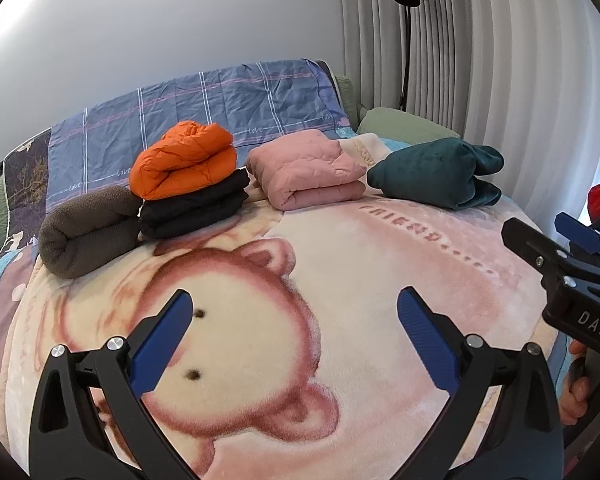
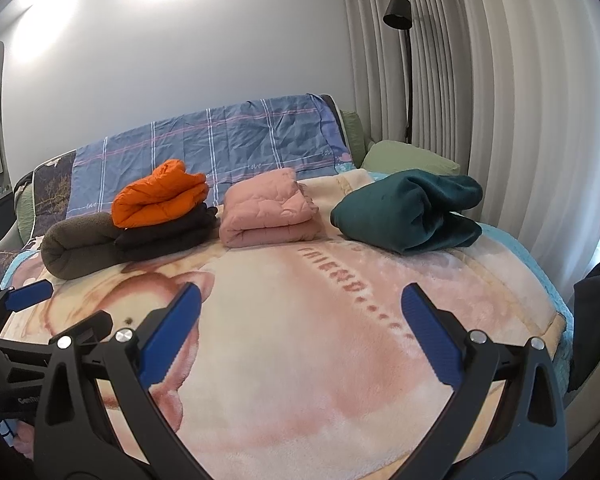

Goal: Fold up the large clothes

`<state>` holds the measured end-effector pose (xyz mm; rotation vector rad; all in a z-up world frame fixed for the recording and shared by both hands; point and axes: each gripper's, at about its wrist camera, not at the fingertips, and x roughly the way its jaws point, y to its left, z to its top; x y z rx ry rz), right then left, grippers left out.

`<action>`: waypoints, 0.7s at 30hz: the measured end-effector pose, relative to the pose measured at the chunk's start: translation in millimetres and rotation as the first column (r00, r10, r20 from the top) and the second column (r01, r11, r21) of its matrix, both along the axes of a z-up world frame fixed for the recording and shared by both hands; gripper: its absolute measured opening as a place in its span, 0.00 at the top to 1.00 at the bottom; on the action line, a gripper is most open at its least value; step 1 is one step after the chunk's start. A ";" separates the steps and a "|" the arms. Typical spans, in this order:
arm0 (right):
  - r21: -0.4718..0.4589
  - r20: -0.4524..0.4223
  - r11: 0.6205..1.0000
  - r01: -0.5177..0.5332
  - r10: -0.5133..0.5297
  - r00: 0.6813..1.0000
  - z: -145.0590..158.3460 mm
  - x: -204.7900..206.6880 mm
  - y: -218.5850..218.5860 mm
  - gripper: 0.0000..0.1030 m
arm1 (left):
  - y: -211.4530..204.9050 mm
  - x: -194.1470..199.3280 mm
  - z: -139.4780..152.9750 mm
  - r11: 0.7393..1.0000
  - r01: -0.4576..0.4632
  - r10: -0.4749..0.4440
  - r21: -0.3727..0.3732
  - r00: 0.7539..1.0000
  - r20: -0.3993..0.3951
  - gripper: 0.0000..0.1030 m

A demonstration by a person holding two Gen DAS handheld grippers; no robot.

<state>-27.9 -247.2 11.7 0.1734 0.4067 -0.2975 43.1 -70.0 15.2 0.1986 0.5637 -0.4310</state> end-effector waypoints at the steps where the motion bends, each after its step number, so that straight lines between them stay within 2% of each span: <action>1: 0.000 -0.001 1.000 0.000 0.000 1.000 -0.1 0.3 0.4 0.02 | 0.1 -0.5 0.7 1.000 0.001 -0.001 -0.003 1.000 0.003 0.01; 21: -0.003 -0.006 1.000 -0.005 0.005 1.000 -3.6 2.6 5.1 0.02 | 1.9 -4.0 3.5 1.000 -0.004 0.004 -0.008 1.000 0.020 0.01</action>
